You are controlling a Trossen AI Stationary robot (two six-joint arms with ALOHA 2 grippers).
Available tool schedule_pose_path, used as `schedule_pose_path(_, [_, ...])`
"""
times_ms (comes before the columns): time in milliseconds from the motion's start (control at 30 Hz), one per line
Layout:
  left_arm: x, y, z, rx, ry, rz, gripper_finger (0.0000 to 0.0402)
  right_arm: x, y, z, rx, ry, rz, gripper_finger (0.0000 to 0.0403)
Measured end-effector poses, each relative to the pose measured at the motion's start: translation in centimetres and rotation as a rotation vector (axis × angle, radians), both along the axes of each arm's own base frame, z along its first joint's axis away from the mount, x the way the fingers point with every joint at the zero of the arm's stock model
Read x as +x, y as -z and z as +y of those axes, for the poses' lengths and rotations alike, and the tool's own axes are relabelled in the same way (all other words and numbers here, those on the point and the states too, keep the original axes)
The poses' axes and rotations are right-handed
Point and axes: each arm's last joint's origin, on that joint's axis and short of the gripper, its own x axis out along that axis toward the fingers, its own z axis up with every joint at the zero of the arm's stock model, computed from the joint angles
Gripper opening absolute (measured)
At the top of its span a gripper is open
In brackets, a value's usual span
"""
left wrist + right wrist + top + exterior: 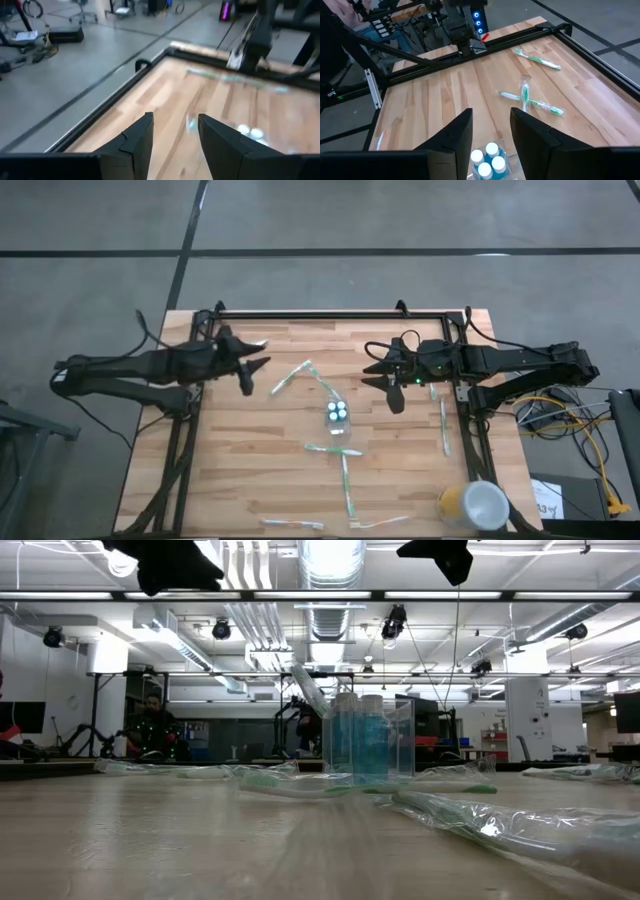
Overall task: Pick & Place toothbrushing station
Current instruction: Put the white green toothbrush into the back side of the transparent organizer
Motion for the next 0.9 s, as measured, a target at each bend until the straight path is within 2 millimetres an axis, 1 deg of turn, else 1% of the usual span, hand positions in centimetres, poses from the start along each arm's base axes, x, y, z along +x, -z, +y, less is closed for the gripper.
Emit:
schedule_pose_path(167, [1.6, 1.2, 0.8, 0.035, -0.034, 0.103, 0.0161, 0.0, 0.0, -0.1, -0.011, 0.027, -0.002, 0.0127])
schedule_pose_path(367, [2.9, 2.5, 2.8, -0.018, -0.070, 0.168, 0.0161, 0.2, -0.5, -0.1, -0.018, 0.052, -0.051, 0.0127])
schedule_pose_path(533, [3.3, 3.3, 4.7, -0.106, -0.005, 0.190, 0.0161, 0.2, -0.7, -0.1, -0.016, 0.052, -0.076, 0.0127])
schedule_pose_path(633, [3.4, 3.8, 5.7, -0.141, -0.001, 0.205, 0.0161, 0.2, -0.6, -0.1, -0.017, 0.052, -0.073, 0.0127])
schedule_pose_path(800, [3.4, 4.2, 6.7, -0.155, -0.010, 0.225, 0.0161, 0.2, -0.6, -0.2, -0.019, 0.051, -0.072, 0.0127])
schedule_pose_path(900, [3.3, 4.6, 7.3, -0.184, 0.020, 0.244, 0.0161, 0.2, -0.6, -0.3, -0.030, 0.079, -0.071, 0.0127])
